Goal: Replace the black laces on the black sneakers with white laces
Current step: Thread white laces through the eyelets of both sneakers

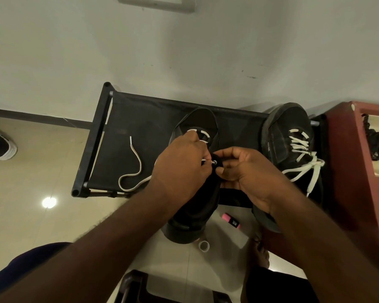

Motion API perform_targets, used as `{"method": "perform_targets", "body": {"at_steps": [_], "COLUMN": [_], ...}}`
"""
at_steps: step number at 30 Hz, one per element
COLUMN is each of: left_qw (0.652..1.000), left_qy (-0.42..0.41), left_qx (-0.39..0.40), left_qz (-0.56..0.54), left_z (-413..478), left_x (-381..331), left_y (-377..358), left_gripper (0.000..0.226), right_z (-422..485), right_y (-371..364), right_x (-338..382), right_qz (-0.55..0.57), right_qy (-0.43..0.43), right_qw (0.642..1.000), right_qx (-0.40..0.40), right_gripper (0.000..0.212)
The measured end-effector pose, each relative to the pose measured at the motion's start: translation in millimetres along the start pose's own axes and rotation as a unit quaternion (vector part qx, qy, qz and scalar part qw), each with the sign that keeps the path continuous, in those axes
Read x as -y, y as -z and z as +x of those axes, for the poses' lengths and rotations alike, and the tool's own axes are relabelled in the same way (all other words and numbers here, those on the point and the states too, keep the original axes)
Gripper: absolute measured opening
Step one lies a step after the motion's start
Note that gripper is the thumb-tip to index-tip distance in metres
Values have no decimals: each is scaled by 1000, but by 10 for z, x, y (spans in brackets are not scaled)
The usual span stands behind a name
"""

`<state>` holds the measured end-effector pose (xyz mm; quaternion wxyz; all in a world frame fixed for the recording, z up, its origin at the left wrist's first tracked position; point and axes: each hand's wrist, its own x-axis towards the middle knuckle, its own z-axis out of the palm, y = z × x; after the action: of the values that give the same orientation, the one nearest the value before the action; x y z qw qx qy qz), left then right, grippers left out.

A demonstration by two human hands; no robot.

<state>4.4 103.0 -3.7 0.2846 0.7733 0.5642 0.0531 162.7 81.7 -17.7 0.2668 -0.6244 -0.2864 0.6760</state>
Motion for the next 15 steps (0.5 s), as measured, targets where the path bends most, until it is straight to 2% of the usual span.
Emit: {"method": "perform_targets", "body": {"at_steps": [5, 9, 11, 15], "left_qw": [999, 999, 1000, 996], "left_qy": [-4, -32, -25, 2], "left_qx": [-39, -7, -3, -52], "left_qz": [27, 31, 8, -66], "left_z": [-15, 14, 16, -26], "left_x": [-16, 4, 26, 32], "left_y": [-81, -48, -4, 50], "left_gripper": [26, 27, 23, 16], "right_z": [7, -8, -17, -50], "right_y": [-15, -11, -1, 24], "right_x": [6, 13, 11, 13], "right_qz": [-24, -26, -33, -40], "right_qy": [11, 17, 23, 48], "right_qw": [1000, 1000, 999, 998], "right_qx": [-2, 2, 15, 30], "right_gripper": [30, 25, 22, 17]}}
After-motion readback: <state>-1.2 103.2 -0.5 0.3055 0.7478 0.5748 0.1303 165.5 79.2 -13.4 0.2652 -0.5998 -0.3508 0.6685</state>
